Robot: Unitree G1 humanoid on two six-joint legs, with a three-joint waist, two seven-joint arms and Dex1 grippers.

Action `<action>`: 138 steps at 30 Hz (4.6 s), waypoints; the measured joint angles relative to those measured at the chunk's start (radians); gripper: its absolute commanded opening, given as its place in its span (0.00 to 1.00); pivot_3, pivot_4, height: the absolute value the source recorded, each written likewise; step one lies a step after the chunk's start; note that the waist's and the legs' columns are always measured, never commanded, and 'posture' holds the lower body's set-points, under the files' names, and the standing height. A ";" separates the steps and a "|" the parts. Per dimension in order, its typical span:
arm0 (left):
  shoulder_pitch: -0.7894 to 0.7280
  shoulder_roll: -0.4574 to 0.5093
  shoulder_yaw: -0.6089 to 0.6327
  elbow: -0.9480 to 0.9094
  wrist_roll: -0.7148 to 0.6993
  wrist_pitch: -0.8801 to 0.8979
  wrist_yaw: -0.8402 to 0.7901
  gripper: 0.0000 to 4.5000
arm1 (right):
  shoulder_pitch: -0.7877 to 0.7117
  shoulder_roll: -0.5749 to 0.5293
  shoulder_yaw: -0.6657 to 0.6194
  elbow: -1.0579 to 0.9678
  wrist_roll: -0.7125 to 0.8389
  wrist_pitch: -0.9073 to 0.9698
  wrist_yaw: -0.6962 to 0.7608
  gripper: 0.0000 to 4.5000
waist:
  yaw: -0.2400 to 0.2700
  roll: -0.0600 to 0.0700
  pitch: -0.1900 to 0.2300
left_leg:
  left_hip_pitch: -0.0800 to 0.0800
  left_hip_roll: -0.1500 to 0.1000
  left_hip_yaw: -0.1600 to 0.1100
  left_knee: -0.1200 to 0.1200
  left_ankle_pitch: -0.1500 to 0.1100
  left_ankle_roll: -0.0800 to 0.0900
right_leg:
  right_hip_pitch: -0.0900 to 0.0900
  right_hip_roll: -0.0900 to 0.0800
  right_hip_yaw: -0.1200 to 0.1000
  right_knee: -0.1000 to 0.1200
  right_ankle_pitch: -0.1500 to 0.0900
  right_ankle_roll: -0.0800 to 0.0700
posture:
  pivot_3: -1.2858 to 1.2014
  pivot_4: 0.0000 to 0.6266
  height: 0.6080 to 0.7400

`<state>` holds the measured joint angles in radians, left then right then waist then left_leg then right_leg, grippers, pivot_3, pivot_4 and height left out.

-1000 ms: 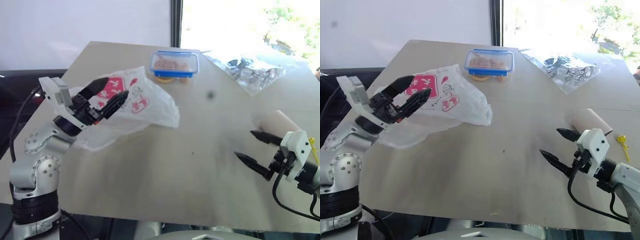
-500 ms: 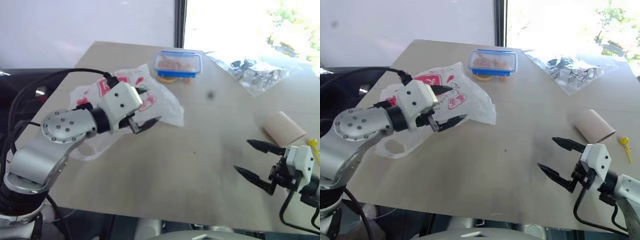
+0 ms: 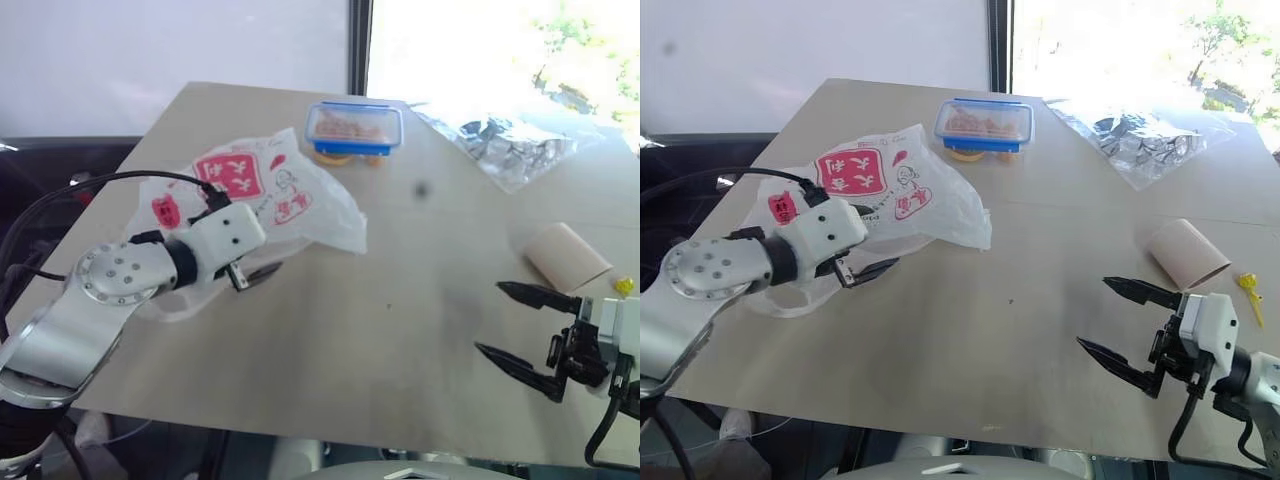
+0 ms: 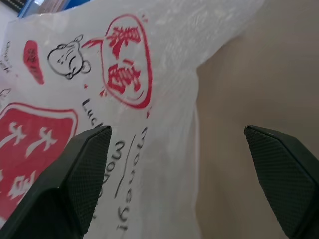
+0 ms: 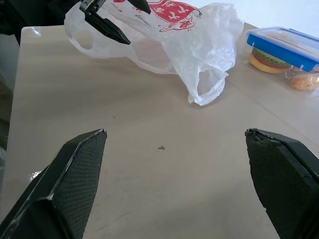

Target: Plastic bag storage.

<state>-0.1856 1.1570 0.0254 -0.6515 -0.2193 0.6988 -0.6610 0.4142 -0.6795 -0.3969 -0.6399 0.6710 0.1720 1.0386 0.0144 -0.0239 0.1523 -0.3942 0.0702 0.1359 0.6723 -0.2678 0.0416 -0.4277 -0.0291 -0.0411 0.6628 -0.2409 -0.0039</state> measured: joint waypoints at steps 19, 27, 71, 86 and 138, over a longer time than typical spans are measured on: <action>-0.313 -0.460 0.144 0.166 -0.144 0.249 0.091 0.01 | -0.070 -0.029 0.050 -0.024 -0.166 0.092 -0.194 1.00 | -0.001 -0.002 0.000 | -0.003 -0.001 -0.002 0.005 0.001 -0.001 | 0.000 0.001 -0.001 0.002 0.001 0.000 | 0.52 0.24 1.00; -0.474 -0.590 0.209 0.250 -0.274 0.388 0.183 0.01 | -0.315 -0.096 0.061 0.114 -0.417 0.257 -0.462 1.00 | -0.003 -0.002 0.000 | -0.002 -0.001 -0.002 0.009 0.001 -0.002 | 0.000 0.004 0.000 0.008 0.002 -0.003 | 0.52 0.24 1.00; -0.547 -0.575 0.121 0.364 -0.273 0.294 0.245 0.00 | -0.513 0.186 -0.108 0.372 -0.063 0.652 -0.684 0.00 | -0.023 -0.001 0.001 | -0.003 -0.002 -0.003 0.009 0.001 -0.001 | -0.001 0.003 0.001 0.010 0.002 -0.002 | 0.52 0.24 1.00; -0.655 -0.618 0.151 0.395 -0.295 0.341 0.298 0.00 | -0.650 0.237 0.087 0.019 0.282 0.792 -0.699 0.00 | -0.024 -0.001 0.001 | -0.005 -0.002 -0.003 0.009 0.001 -0.001 | -0.002 0.001 0.001 0.009 0.002 -0.002 | 0.52 0.24 1.00; -0.599 -0.641 0.209 0.417 -0.272 0.346 0.418 0.00 | -0.906 0.146 0.522 0.139 -0.173 0.678 -0.360 0.61 | -0.033 -0.005 0.004 | -0.003 -0.006 -0.005 0.009 0.001 -0.002 | -0.003 -0.004 0.001 0.015 0.001 -0.001 | 0.52 0.24 1.00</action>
<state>-0.7845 0.5165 0.2341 -0.2349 -0.4913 1.0448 -0.2425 -0.4917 -0.5340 0.1256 -0.5011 0.4977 0.8502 0.6781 -0.0183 -0.0292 0.1564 -0.3975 0.0646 0.1309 0.6810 -0.2666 0.0399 -0.4312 -0.0332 -0.0402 0.6779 -0.2398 -0.0049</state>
